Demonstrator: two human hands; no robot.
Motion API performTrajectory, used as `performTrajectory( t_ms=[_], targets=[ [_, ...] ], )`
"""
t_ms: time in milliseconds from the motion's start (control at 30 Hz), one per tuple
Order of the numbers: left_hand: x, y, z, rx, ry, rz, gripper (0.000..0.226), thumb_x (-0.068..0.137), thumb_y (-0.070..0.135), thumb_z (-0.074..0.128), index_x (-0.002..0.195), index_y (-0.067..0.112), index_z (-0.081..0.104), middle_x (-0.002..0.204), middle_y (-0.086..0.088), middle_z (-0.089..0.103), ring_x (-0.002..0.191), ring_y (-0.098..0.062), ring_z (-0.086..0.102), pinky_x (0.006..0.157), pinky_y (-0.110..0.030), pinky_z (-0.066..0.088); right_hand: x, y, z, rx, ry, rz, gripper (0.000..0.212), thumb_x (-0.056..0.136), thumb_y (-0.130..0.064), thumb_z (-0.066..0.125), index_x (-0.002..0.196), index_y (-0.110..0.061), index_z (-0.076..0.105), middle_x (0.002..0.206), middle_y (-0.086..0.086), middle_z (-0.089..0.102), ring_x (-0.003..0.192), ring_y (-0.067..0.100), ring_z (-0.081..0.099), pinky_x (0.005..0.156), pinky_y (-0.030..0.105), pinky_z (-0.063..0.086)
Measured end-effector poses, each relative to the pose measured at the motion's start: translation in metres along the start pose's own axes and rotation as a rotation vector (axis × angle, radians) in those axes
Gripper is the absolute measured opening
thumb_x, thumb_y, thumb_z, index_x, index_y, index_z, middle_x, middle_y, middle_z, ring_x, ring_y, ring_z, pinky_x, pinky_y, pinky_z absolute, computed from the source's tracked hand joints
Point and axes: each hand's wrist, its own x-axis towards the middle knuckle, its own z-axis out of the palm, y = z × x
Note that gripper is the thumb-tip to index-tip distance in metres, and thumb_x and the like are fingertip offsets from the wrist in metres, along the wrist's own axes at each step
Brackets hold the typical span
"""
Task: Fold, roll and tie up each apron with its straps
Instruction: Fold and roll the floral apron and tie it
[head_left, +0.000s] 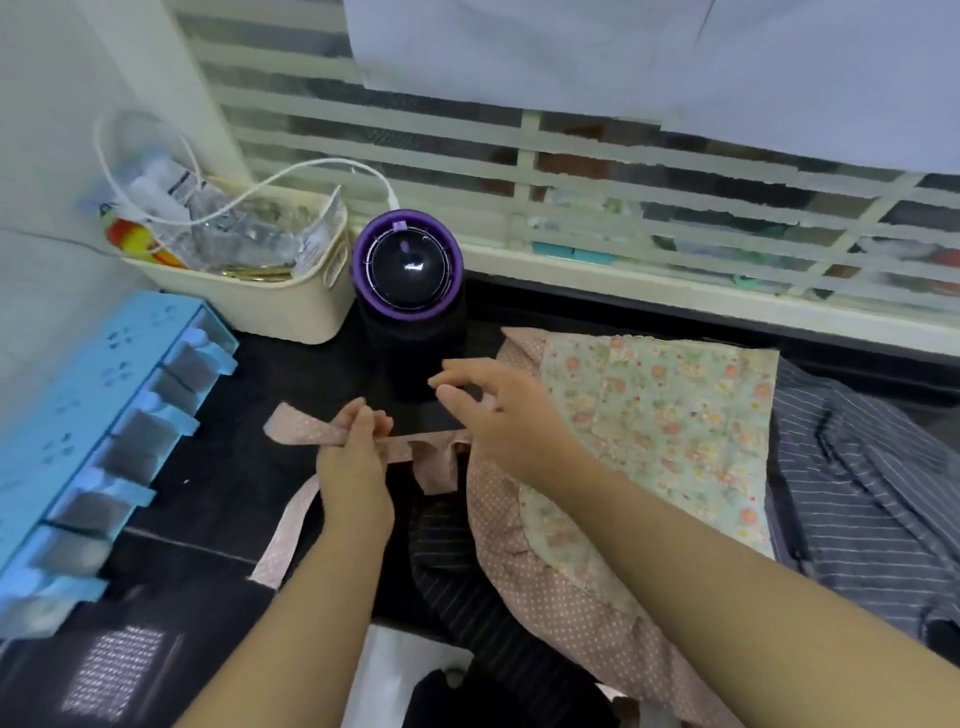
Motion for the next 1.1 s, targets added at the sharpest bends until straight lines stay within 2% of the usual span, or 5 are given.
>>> performTrajectory(
  t_ms=[267,467,733,900,1100],
  targets=[
    [-0.031,0.011,-0.008,0.311,0.117,0.066,0.069,0.086,0.022,0.066,0.143,0.001,0.033,0.148,-0.019,0.032,0.133,-0.028,0.038,0.099,-0.013,0.035,-0.066,0.125,-0.003,-0.797,-0.221,0.245,0.071,0.089,-0.070,0.026,0.148,-0.030,0.028,0.160,0.001,0.013,0.146,0.023,0.011,0.117,0.045,0.011],
    [-0.070,-0.030,0.021,0.991,-0.942,0.886,0.050,0.099,0.024,0.043,0.147,0.018,0.033,0.156,-0.003,0.021,0.146,-0.015,0.011,0.118,-0.040,0.020,-0.101,0.155,-0.013,-0.844,-0.310,0.095,0.089,0.077,-0.076,-0.014,0.152,-0.031,0.004,0.155,-0.007,-0.011,0.148,0.019,-0.008,0.113,0.034,-0.021],
    [-0.038,-0.066,0.025,1.850,-1.308,0.853,0.106,0.049,0.084,-0.033,0.144,0.037,-0.022,0.144,0.003,-0.044,0.136,-0.026,-0.039,0.111,-0.045,-0.024,-0.154,0.202,-0.080,-0.810,-0.032,0.318,0.085,0.082,-0.078,-0.007,0.150,-0.029,0.010,0.157,-0.002,0.000,0.148,0.023,0.005,0.120,0.042,0.003],
    [-0.061,-0.057,0.044,2.028,-1.194,0.878,0.075,0.092,0.066,0.020,0.153,0.027,-0.002,0.158,-0.005,-0.022,0.141,-0.030,-0.030,0.108,-0.057,-0.022,-0.164,0.200,-0.094,-0.390,0.402,0.578,0.075,0.084,-0.049,0.065,0.145,-0.017,0.036,0.145,0.002,0.042,0.133,0.024,0.038,0.110,0.045,0.035],
    [-0.083,-0.046,0.084,1.610,-1.498,0.796,0.060,0.095,0.036,0.049,0.148,0.025,0.024,0.153,0.004,0.014,0.134,-0.024,0.034,0.109,-0.036,0.034,-0.143,0.183,-0.131,0.246,0.521,0.899,0.061,0.083,-0.034,0.073,0.132,-0.011,0.046,0.106,0.001,0.062,0.083,0.018,0.063,0.062,0.030,0.052]
  ],
)
